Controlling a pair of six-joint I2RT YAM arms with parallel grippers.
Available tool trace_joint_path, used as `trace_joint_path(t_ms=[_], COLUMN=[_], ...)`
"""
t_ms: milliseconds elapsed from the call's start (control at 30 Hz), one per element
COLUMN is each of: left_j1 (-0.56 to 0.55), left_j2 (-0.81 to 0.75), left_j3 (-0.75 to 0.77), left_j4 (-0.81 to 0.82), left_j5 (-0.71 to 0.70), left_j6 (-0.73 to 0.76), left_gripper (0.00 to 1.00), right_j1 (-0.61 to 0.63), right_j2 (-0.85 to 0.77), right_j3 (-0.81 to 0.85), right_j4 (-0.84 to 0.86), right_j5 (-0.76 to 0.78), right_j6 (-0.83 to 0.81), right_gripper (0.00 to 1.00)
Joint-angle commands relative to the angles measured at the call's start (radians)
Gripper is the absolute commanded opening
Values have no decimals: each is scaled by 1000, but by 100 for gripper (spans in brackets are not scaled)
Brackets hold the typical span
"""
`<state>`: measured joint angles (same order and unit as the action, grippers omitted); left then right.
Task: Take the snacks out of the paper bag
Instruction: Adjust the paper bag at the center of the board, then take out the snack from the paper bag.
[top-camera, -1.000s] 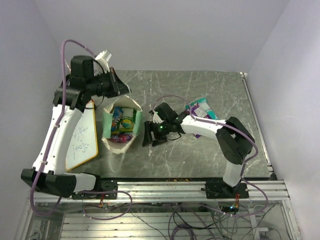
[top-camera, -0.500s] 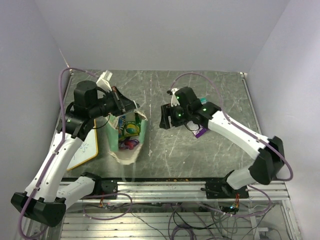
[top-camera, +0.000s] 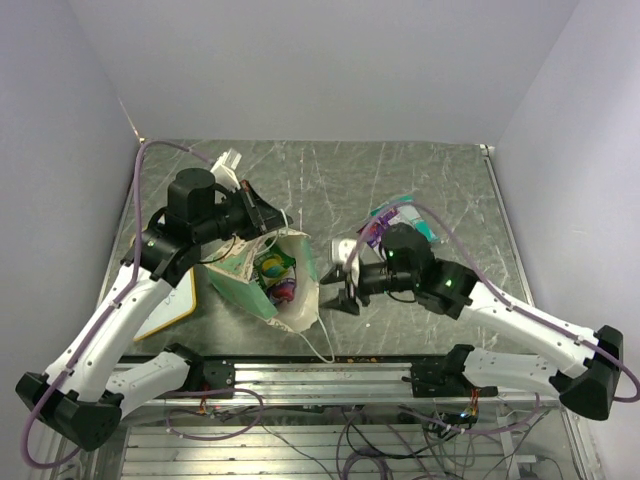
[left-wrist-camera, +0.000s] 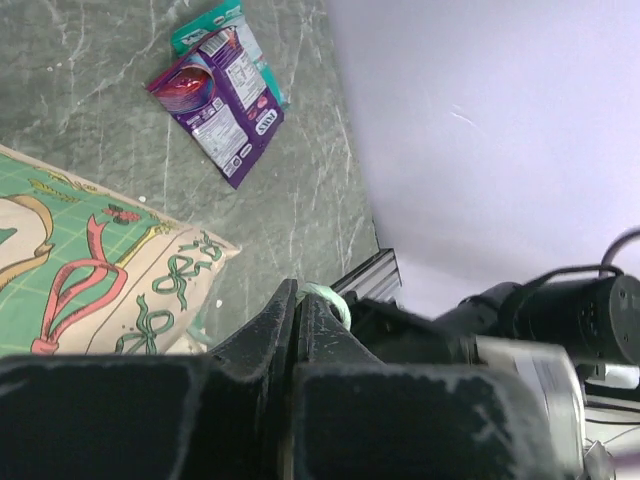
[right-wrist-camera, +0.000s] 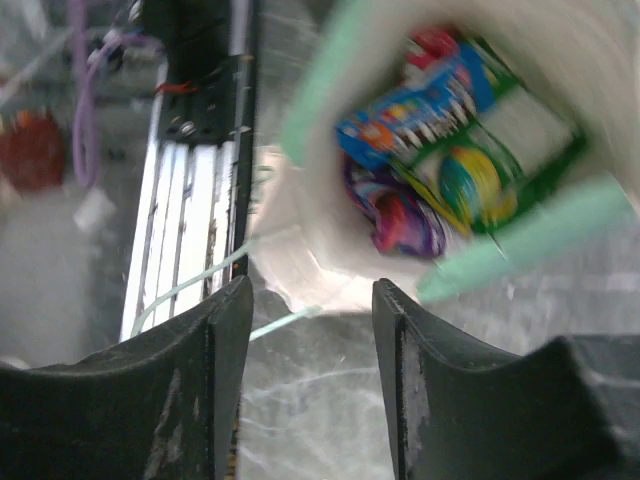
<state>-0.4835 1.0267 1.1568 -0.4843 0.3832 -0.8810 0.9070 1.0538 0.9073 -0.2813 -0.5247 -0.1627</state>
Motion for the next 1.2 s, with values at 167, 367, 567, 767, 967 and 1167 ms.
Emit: trace_joint_path(t_ms=[167, 367, 567, 767, 967, 1167], left_j1=[-9, -9, -9, -9, -9, -9], left_j2=[-46, -72, -83, -72, -46, -27], left_j3=[-2, -46, -96, -89, -85, -70], left_j4=[-28, 5, 26, -7, -43, -29], left_j5=[-18, -23, 5, 40, 80, 89], left_j6=[-4, -23, -51, -49, -15, -20], left_gripper=[7, 7, 7, 7, 7, 7], right_j1=[198, 235, 235, 236, 234, 234], right_j2=[133, 269, 333, 415, 522, 595], right_j3=[66, -19, -67, -69, -88, -48], right_j4=[-64, 131, 247, 339, 457, 482], right_j5=[-80, 85, 120, 187, 266, 309], right_j6=[-790, -821, -804, -787, -806, -783], right_gripper=[52, 44, 47, 49, 56, 56])
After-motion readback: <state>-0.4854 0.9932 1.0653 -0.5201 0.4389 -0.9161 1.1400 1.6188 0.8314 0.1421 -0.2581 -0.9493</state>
